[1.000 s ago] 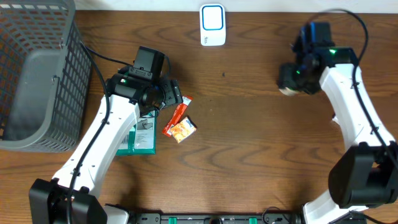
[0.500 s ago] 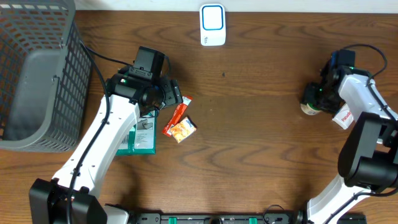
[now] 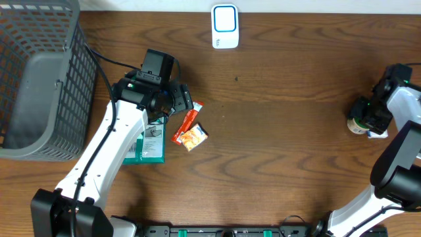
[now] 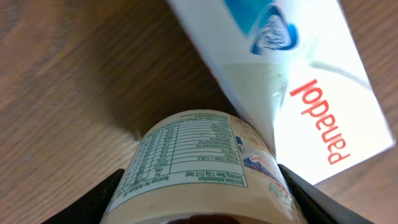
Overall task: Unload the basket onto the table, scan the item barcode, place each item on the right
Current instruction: 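Carry the jar right toward the Panadol box at the table edge, then set the jar down beside the Panadol box and open the right gripper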
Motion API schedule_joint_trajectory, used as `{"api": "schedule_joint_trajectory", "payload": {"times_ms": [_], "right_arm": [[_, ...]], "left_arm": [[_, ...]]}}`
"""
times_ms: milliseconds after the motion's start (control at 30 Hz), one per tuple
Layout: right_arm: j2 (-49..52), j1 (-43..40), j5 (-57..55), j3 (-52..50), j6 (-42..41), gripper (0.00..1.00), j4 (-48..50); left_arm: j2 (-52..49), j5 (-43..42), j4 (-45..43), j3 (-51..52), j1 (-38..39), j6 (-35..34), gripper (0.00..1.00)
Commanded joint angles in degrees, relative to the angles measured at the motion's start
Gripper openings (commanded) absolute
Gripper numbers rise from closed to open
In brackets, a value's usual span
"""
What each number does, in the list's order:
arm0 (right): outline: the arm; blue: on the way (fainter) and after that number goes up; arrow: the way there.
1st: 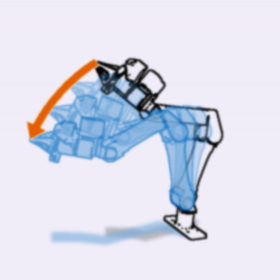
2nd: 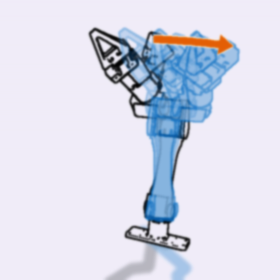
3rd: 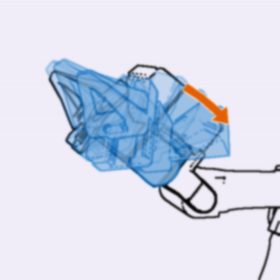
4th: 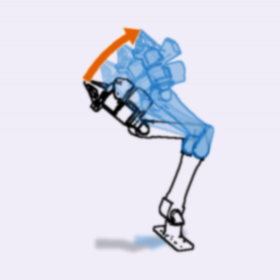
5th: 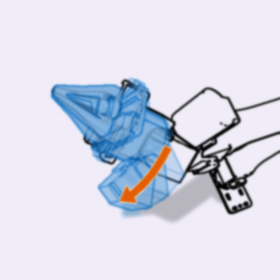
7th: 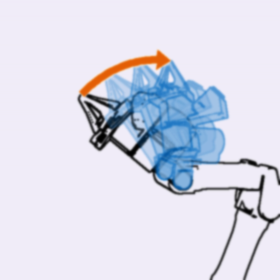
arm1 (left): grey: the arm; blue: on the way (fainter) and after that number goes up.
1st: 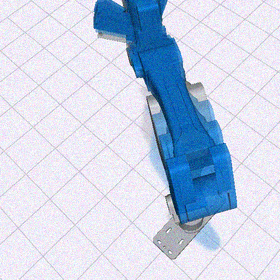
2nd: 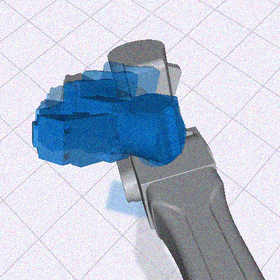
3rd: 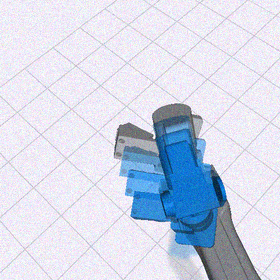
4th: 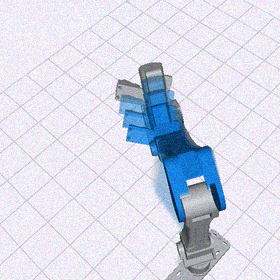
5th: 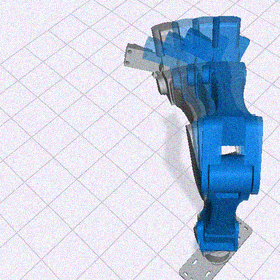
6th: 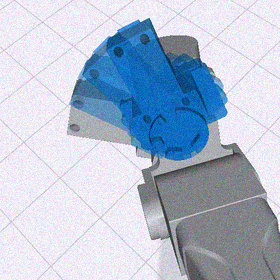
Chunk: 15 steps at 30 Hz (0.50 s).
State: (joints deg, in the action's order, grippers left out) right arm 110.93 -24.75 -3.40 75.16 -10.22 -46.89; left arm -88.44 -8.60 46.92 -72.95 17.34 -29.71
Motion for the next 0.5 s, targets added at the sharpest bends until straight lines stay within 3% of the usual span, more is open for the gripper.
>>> {"api": "schedule_joint_trajectory", "payload": {"times_ms": [0,133,467], "right_arm": [[0.0,-1.01,0.85,0.04,-0.46,0.12,-0.02],[0.0,-0.63,6.91,0.04,0.35,0.22,0.26],[0.92,0.04,4.94,0.02,4.04,0.15,3.98]], "left_arm": [[-0.28,0.74,0.2,0.13,-0.2,0.57,0.81],[-0.28,0.74,0.22,0.13,-0.2,0.57,0.82],[-0.28,0.74,0.2,0.13,-0.2,0.57,0.82]]}}
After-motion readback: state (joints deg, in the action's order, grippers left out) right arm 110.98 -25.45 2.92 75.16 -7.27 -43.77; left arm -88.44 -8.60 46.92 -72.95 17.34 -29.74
